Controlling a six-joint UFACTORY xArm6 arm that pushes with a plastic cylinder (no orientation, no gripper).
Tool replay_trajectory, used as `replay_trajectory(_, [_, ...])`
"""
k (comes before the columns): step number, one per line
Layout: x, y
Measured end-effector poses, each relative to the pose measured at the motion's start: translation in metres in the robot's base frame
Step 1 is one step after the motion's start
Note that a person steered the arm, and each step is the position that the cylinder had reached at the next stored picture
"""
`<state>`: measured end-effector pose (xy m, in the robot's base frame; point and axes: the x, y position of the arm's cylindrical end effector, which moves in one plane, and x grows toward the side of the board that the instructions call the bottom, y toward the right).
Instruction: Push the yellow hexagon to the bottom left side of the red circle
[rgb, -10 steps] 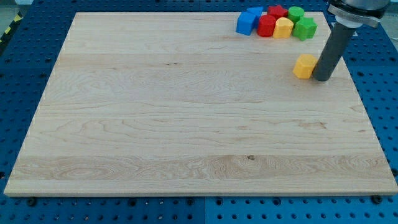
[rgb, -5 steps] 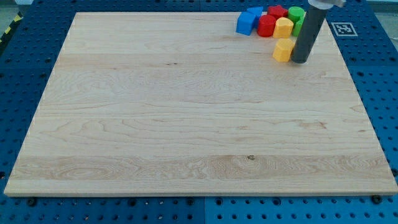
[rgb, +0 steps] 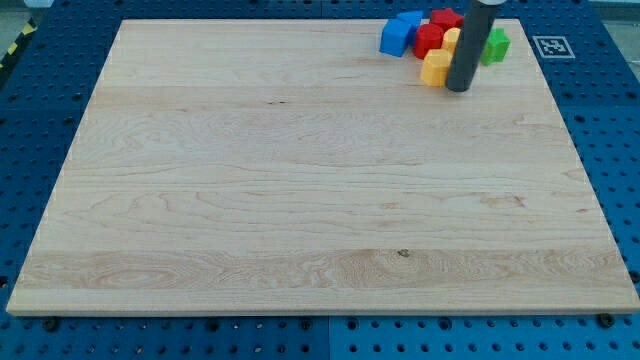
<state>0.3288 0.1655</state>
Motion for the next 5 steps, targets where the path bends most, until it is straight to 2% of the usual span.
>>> replay_trajectory(2, [-0.028,-0.032])
replay_trajectory(3, [-0.027,-0.039])
replay_trajectory(5, [0.074,-0.15])
